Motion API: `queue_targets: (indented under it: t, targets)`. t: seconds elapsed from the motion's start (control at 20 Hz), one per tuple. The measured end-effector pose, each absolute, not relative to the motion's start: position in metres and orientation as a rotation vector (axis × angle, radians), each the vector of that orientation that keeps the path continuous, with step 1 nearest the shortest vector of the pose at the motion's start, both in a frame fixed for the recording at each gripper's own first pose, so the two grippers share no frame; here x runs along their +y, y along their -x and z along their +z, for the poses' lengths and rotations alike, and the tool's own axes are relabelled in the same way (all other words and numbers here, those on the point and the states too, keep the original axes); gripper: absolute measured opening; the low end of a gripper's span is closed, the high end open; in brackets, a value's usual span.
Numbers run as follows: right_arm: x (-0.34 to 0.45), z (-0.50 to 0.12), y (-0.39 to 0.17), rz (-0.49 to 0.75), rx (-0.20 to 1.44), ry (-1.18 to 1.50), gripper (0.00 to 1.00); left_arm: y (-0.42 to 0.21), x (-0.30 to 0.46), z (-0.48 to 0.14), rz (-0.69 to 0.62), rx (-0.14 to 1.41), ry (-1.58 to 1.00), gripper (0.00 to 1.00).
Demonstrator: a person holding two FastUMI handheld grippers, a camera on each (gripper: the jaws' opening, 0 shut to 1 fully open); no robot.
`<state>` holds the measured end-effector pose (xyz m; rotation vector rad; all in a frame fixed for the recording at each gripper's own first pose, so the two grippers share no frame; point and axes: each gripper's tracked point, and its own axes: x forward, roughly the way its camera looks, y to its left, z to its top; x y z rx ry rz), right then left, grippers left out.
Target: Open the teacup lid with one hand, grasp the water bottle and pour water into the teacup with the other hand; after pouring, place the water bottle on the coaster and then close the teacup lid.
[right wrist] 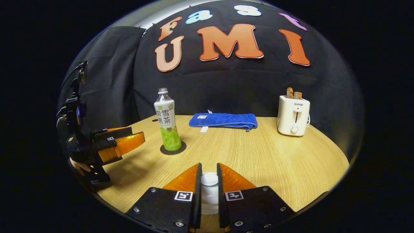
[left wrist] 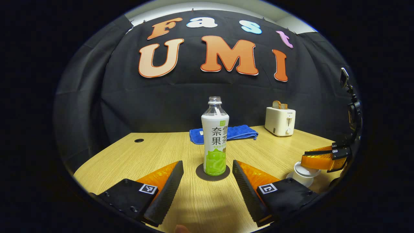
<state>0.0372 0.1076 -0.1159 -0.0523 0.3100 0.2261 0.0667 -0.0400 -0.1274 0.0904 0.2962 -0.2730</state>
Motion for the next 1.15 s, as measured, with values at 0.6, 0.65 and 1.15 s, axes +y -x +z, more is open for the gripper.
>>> queue_targets:
  t: [0.6, 0.65, 1.15]
  targets:
    - [0.067, -0.074, -0.029, 0.137, 0.247, 0.036, 0.89, -0.059, -0.037, -0.101, -0.262, 0.240, -0.119, 0.96]
    - [0.059, -0.069, -0.029, 0.121, 0.239, 0.025, 0.93, -0.059, -0.037, -0.098, -0.263, 0.234, -0.122, 0.98]
    - [-0.007, -0.038, -0.018, -0.012, 0.144, 0.015, 0.97, -0.054, -0.035, -0.063, -0.218, 0.165, -0.079, 0.95]
